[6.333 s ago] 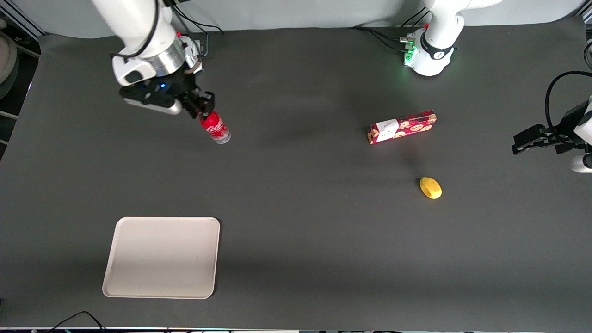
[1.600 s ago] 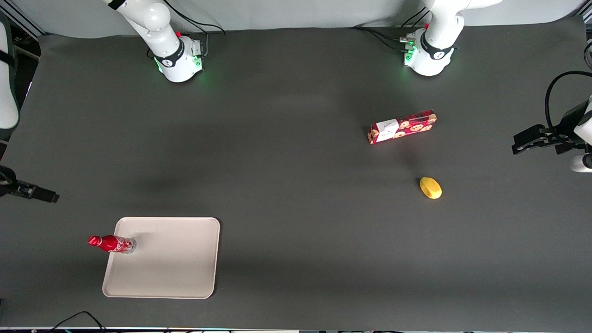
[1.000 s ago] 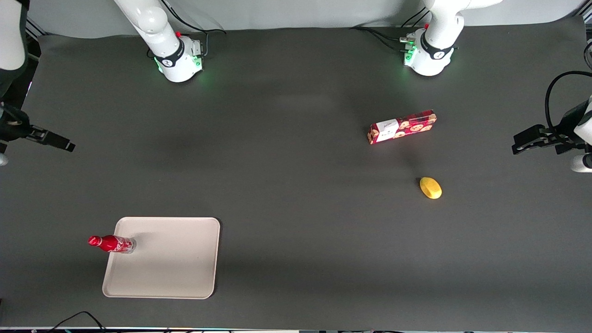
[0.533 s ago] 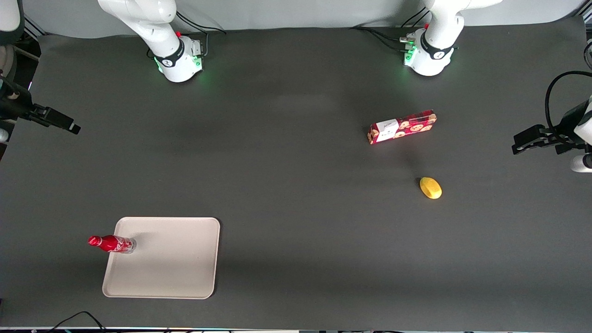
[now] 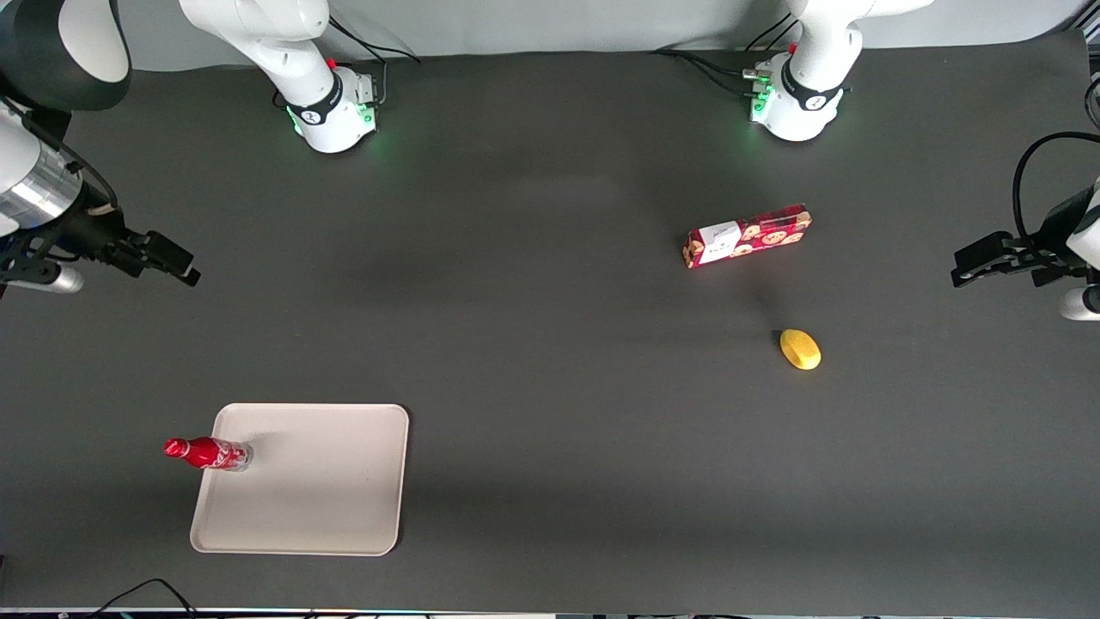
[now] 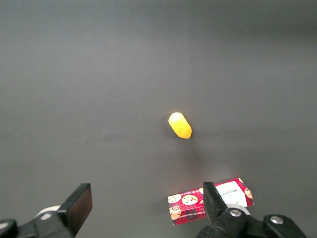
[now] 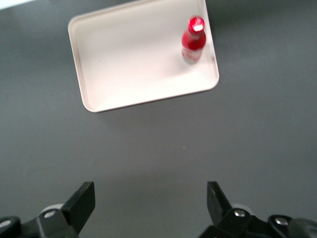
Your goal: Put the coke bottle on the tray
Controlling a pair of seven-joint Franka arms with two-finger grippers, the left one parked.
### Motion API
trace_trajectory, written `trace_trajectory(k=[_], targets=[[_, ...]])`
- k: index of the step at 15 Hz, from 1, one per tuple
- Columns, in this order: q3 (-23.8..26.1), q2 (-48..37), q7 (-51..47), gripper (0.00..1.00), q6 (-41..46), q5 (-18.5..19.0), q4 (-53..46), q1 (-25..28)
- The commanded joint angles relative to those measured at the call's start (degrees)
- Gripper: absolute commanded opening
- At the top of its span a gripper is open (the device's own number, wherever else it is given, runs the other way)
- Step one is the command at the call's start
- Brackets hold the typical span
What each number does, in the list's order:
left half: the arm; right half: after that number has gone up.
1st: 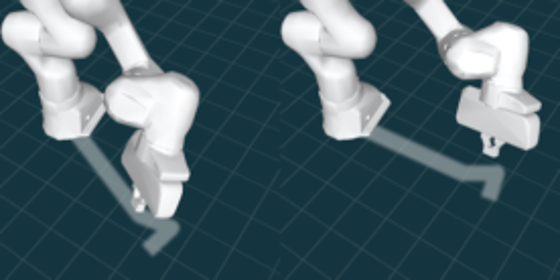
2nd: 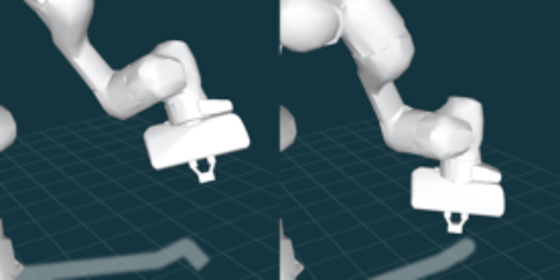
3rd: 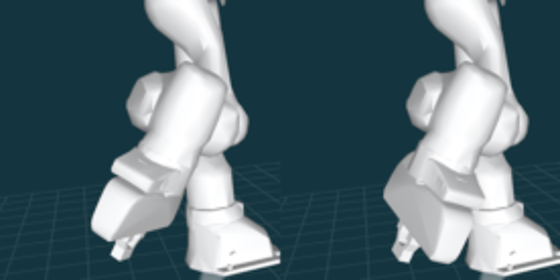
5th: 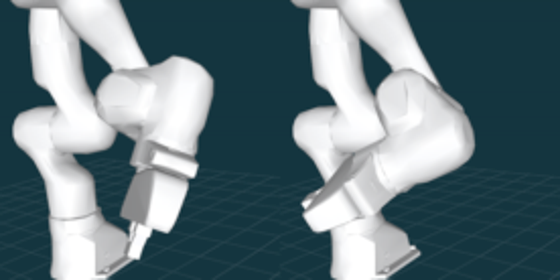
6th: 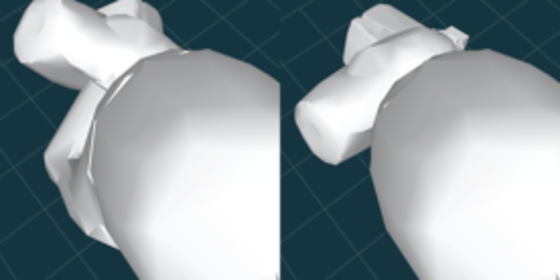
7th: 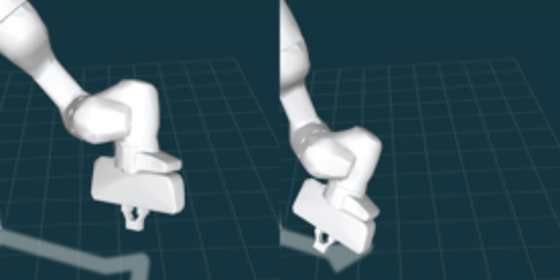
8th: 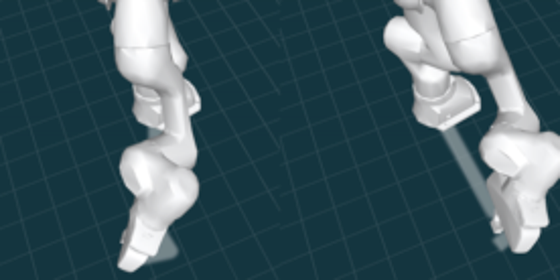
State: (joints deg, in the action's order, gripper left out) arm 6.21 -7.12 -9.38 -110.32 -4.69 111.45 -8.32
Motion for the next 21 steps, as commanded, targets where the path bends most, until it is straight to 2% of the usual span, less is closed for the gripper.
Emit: trace_trajectory(k=[1, 8, 9, 11, 17, 19, 21], targets=[[0.8, 6.4, 0.2, 1.00, 3.6, -0.9, -8.3, -1.6], [1.3, 8.0, 2.2, 1.00, 3.5, -0.2, -10.5, -0.3], [1.4, 8.3, 2.8, 1.00, 3.8, 0.3, -11.1, -0.2], [1.8, 8.3, 3.5, 1.00, 4.1, 4.1, -11.1, 0.6], [1.7, 11.2, 1.5, 1.00, 4.3, 3.5, -12.1, 2.2], [-0.9, 11.5, 0.8, 1.00, 4.3, 3.6, -12.4, 6.2], [-9.1, 11.3, 0.8, 1.00, 4.5, 3.5, -12.4, 13.5]])
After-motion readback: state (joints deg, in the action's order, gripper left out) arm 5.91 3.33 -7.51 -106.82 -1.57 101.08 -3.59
